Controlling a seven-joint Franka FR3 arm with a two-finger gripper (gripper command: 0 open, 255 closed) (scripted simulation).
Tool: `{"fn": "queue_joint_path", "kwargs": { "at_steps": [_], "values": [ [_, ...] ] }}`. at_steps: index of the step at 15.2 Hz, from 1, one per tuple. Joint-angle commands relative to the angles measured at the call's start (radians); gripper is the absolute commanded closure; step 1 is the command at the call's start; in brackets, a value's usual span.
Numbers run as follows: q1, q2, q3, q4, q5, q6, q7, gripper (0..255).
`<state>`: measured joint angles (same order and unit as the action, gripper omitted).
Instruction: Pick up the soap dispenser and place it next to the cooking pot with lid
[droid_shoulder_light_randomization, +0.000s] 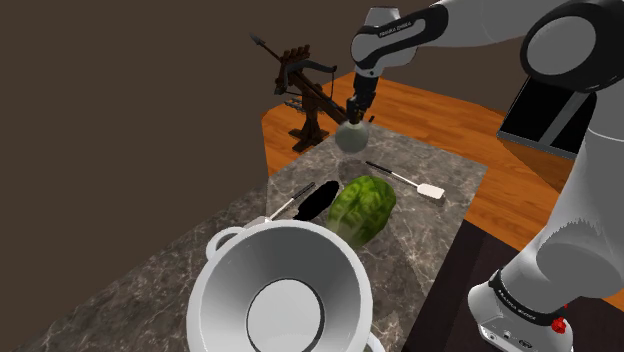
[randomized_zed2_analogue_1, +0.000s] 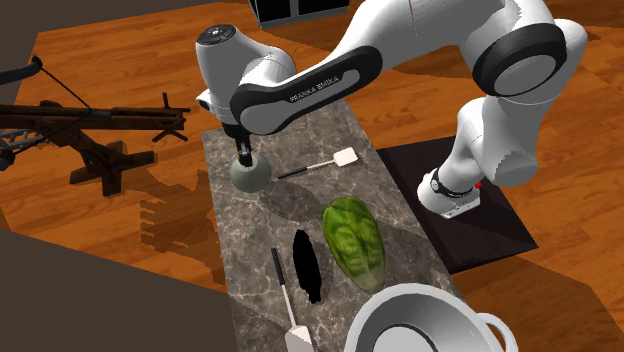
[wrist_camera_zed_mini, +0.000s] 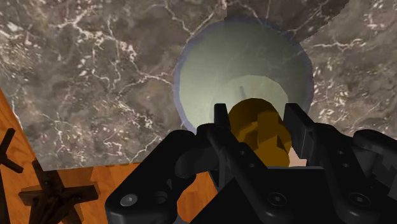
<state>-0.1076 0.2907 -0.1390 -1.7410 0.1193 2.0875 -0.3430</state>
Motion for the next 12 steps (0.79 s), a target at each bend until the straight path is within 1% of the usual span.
{"fn": "queue_joint_path", "kwargs": {
  "at_steps": [1,12],
  "values": [
    [0.000,-0.005,-0.001,0.020,-0.002,-0.025,0.003,255],
    [-0.001,-0.035,-0.004,0.128,-0.012,-0.161,0.016,255]
  ]
}}
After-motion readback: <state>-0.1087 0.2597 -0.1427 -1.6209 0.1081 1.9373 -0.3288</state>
